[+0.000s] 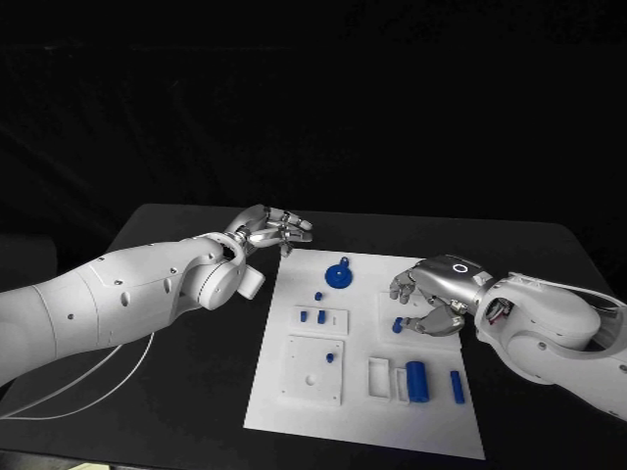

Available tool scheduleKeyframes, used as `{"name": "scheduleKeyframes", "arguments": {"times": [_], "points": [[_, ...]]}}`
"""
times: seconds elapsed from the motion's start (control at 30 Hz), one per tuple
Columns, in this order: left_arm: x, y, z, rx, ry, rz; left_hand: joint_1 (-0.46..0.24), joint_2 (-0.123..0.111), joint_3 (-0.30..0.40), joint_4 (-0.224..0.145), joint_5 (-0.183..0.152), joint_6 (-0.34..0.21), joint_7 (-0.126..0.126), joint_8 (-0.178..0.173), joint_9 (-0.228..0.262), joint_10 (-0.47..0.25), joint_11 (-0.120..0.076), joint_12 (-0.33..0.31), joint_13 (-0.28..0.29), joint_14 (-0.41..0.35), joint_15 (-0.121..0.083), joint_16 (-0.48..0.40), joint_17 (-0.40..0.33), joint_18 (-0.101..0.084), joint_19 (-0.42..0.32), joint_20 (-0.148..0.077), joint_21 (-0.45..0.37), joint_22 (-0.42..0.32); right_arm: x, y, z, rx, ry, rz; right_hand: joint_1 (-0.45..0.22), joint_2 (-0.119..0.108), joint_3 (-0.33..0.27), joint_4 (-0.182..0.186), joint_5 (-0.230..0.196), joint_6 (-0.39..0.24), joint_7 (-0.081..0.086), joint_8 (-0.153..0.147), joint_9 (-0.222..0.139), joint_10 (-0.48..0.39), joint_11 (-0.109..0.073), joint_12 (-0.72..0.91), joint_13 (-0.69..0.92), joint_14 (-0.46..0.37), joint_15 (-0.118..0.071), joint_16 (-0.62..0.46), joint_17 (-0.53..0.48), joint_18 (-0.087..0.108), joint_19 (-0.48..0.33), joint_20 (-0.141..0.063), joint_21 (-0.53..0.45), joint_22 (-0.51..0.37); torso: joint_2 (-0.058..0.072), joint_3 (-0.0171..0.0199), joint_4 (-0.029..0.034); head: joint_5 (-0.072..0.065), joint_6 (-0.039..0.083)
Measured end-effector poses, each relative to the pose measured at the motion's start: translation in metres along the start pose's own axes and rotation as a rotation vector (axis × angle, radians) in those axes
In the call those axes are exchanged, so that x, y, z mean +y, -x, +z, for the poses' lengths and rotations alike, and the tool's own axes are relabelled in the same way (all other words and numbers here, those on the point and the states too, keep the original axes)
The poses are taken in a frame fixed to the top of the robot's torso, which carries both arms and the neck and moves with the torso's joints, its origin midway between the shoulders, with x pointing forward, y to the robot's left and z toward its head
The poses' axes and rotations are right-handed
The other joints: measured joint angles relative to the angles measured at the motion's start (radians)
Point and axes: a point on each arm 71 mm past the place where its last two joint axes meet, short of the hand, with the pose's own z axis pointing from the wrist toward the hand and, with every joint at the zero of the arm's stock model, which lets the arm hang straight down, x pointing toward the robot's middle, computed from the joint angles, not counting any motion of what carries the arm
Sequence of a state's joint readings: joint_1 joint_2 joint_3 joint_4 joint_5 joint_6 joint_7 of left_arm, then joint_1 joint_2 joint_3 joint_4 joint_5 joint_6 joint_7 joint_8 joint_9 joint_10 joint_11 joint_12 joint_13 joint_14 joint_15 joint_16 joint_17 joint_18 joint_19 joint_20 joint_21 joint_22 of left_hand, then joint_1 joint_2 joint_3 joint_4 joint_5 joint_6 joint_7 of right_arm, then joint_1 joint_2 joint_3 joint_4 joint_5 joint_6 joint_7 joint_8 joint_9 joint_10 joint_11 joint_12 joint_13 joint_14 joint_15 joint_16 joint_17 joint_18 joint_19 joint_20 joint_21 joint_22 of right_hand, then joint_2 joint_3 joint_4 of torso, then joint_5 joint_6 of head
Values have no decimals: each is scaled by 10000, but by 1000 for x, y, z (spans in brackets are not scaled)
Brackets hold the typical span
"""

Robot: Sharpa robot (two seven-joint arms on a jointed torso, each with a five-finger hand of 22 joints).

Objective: Assemble the parts on the task board

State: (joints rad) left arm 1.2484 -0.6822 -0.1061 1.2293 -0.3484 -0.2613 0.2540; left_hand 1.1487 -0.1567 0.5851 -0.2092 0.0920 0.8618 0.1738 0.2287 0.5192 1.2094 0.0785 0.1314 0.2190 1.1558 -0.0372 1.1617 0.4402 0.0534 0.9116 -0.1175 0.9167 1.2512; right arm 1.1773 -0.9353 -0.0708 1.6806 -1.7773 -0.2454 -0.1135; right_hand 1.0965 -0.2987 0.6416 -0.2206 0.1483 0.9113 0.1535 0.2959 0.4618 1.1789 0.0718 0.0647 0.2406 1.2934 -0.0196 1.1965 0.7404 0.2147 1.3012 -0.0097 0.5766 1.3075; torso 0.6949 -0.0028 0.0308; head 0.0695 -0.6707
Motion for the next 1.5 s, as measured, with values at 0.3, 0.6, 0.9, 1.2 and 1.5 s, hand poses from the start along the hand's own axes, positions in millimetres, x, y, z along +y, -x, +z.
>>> {"name": "scheduleKeyframes", "arguments": {"times": [0.3, 0.6, 0.9, 1.2, 1.5], "points": [[0, 0, 0, 2, 7, 1, 0, 0, 0, 0, 0, -1, -1, 0, -9, 1, -1, 0, 0, 0, 0, 0, 8, 0, 0, 2, 0, 0, -4, -13, 3, 503, -94, -104, 23, 22, 0, 0, -108, -53, -47, 0, -39, -141, 141, 0, -81, -1, 1, 42, -25, -3, -1, 4, 0, 0, 12, 7, 14, -49, -21], [1, 1, 0, -2, 17, 4, 0, 0, 0, 0, 0, -10, -10, 0, -8, 2, -2, 0, 1, 0, 0, 0, 8, 0, 0, 4, 1, 0, -3, -25, 5, 887, -80, -154, 240, 26, 326, 325, -554, -21, -36, 0, -81, -88, 198, 99, -185, -1, 0, 41, -97, -6, -4, 10, 0, -1, 12, -9, 21, -74, -58], [1, 1, 0, -3, 22, 5, -3, 3, 0, 0, 0, -10, -11, 0, -8, 3, -3, 0, 1, 0, 0, 0, 7, 0, 16, 15, 1, 0, 1, -28, 7, 947, 21, -165, 371, 77, 1014, 872, -940, 321, -130, 167, -81, 334, 99, 271, -202, 62, -49, 78, -144, -7, 33, 42, 0, -1, 12, -12, 24, -105, -73], [1, 0, 1, 15, 19, 0, -41, 40, 0, 0, 0, -10, -11, 0, -7, 15, -16, 0, 1, 0, 0, 0, 15, 0, 32, -44, 2, 0, 3, -30, 8, 988, 81, -262, 556, 184, 1455, 1163, -940, 707, -265, 321, 14, 744, 14, 405, -102, 38, -217, 118, -156, -8, 52, 57, 0, 1, 11, -15, 22, -121, -86], [1, 1, 0, 9, 25, 2, -40, 40, 0, 0, 0, -11, -12, 0, -6, -20, 19, 0, 2, 0, 0, 0, 14, 0, 31, -44, 2, 0, 4, -30, 10, 959, 127, -498, 850, 477, 1864, 1128, -942, 937, -354, 529, 154, 1014, -222, 583, 53, 49, -340, 178, -150, -6, 102, 8, 84, 6, 8, -12, 20, -130, -128]]}}
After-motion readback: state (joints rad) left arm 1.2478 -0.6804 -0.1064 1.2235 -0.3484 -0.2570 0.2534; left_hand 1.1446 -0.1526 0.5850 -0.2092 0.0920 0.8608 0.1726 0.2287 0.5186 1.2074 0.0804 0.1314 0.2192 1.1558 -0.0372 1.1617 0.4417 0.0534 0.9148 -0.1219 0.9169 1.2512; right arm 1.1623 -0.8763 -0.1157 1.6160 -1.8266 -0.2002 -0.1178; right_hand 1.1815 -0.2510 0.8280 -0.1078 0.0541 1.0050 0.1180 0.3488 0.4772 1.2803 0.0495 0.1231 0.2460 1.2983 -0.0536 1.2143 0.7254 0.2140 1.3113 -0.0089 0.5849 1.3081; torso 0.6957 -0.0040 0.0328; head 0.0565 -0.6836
